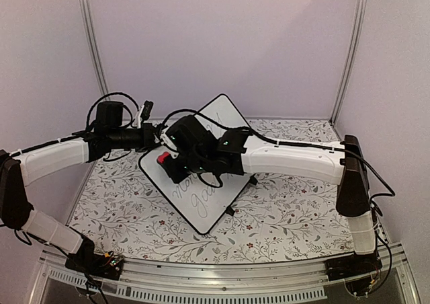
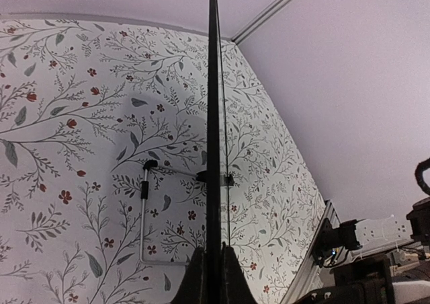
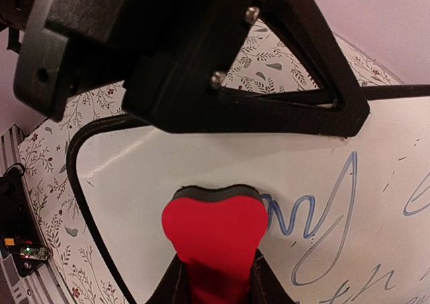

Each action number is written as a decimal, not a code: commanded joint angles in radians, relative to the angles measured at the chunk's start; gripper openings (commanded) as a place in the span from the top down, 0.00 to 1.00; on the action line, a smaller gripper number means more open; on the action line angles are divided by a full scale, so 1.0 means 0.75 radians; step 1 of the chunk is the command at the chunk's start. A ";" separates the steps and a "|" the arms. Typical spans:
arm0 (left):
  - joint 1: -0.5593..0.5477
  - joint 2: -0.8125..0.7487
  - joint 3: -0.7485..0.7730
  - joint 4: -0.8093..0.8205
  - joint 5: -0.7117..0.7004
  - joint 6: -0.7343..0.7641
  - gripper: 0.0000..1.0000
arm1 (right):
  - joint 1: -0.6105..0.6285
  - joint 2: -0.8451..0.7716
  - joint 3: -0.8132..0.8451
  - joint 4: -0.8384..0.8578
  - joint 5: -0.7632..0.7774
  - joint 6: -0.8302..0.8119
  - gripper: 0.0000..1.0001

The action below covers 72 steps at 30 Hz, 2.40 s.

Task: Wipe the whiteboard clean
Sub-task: Erase the whiteboard at the center of the board.

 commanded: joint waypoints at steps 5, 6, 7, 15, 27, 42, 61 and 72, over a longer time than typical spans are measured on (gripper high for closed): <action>-0.029 -0.023 0.001 0.088 0.071 0.015 1.00 | -0.010 -0.064 -0.261 0.039 -0.007 0.037 0.88; -0.031 -0.023 0.002 0.088 0.071 0.014 1.00 | -0.010 -0.086 -0.296 0.052 -0.002 0.043 0.88; -0.029 -0.023 0.001 0.088 0.073 0.014 1.00 | -0.010 -0.099 -0.322 0.059 0.005 0.050 0.88; -0.031 -0.023 -0.001 0.088 0.065 0.018 1.00 | -0.014 -0.124 -0.329 0.072 0.044 0.052 0.88; -0.032 -0.021 0.000 0.086 0.065 0.020 1.00 | -0.056 -0.029 -0.099 0.051 0.070 0.000 0.88; -0.031 -0.025 0.002 0.084 0.063 0.021 1.00 | -0.074 -0.060 -0.222 0.058 0.021 0.026 0.89; -0.039 -0.022 0.000 0.077 0.050 0.028 1.00 | -0.061 -0.152 -0.320 0.082 0.053 0.048 0.89; -0.039 -0.027 0.001 0.073 0.046 0.030 1.00 | -0.096 -0.059 -0.114 0.042 0.126 0.024 0.89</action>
